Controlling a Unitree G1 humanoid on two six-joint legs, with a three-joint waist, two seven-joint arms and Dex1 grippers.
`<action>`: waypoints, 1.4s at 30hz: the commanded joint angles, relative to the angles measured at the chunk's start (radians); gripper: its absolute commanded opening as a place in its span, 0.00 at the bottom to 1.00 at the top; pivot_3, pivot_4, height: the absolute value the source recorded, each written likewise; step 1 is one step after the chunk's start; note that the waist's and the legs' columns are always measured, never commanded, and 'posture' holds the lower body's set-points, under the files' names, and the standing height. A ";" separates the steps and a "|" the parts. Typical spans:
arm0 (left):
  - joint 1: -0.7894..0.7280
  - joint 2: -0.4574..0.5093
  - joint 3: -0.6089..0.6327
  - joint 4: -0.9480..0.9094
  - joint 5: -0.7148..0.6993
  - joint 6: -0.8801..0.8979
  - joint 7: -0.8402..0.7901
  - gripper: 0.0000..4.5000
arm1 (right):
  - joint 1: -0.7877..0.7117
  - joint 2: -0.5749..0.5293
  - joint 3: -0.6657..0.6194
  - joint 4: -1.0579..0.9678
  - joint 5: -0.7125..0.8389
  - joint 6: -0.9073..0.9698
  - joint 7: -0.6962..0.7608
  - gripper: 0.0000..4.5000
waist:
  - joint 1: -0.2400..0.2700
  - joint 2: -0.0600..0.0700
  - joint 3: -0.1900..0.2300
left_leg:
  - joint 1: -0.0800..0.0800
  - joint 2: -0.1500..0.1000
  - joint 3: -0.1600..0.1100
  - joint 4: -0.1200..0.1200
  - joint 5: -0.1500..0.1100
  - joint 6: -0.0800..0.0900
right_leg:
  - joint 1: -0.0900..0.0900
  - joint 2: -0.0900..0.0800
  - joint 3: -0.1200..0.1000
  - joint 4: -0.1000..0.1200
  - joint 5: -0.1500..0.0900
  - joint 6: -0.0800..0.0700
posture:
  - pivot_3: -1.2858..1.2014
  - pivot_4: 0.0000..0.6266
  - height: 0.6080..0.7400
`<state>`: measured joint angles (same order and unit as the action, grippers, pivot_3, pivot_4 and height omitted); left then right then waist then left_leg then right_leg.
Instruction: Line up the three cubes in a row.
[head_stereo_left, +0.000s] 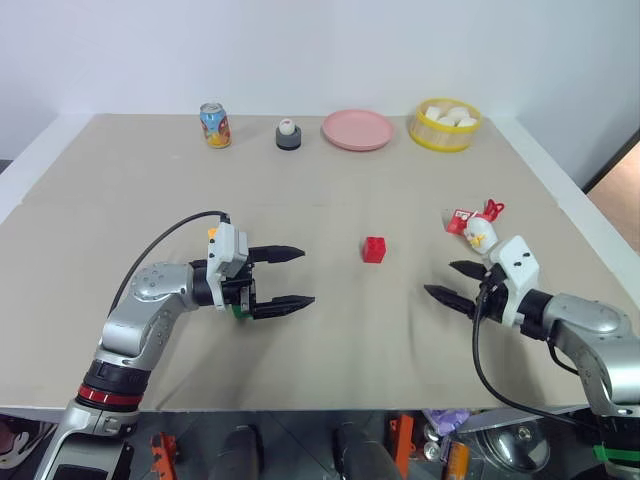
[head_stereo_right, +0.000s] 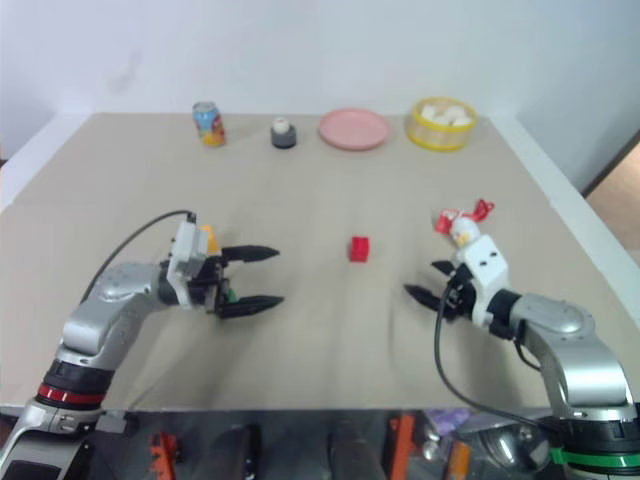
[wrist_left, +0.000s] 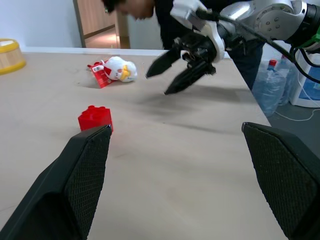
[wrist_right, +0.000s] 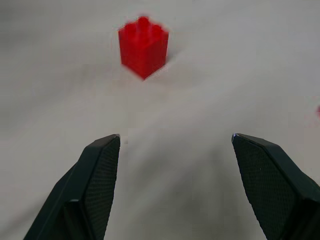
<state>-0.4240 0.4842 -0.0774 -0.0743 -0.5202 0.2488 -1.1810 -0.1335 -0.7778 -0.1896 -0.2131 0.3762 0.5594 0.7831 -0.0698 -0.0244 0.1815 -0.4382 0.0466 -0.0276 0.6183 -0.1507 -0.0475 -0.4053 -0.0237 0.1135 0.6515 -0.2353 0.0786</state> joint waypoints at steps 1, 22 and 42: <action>-0.007 -0.008 0.015 -0.031 -0.010 -0.005 0.016 0.96 | -0.020 0.039 0.034 -0.049 0.006 0.025 -0.034 0.81 | -0.001 -0.001 0.000 | 0.000 0.000 0.000 0.000 0.000 0.000 | 0.000 0.000 0.000 0.000 0.001 0.000 | 0.52 0.24 1.00; 0.024 -0.028 0.006 -0.081 -0.010 0.005 0.077 0.96 | -0.147 0.296 0.186 -0.116 -0.061 0.161 -0.304 0.81 | -0.002 -0.001 0.000 | -0.002 0.001 -0.001 -0.001 0.000 0.000 | -0.002 0.001 0.000 0.000 0.000 0.000 | 0.52 0.24 1.00; 0.023 -0.066 -0.026 -0.085 0.025 -0.012 0.121 0.96 | -0.171 0.405 0.201 -0.129 -0.085 0.207 -0.407 0.81 | -0.003 -0.001 0.000 | -0.002 0.001 -0.001 -0.002 0.000 0.000 | -0.002 0.002 0.000 0.000 -0.001 0.000 | 0.52 0.24 1.00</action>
<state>-0.3903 0.4188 -0.1120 -0.1219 -0.4888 0.2441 -1.0658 -0.2812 -0.3819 0.0240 -0.3192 0.2894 0.7753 0.3879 -0.0726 -0.0253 0.1812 -0.4398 0.0476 -0.0287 0.6164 -0.1508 -0.0477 -0.4073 -0.0222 0.1132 0.6512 -0.2358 0.0785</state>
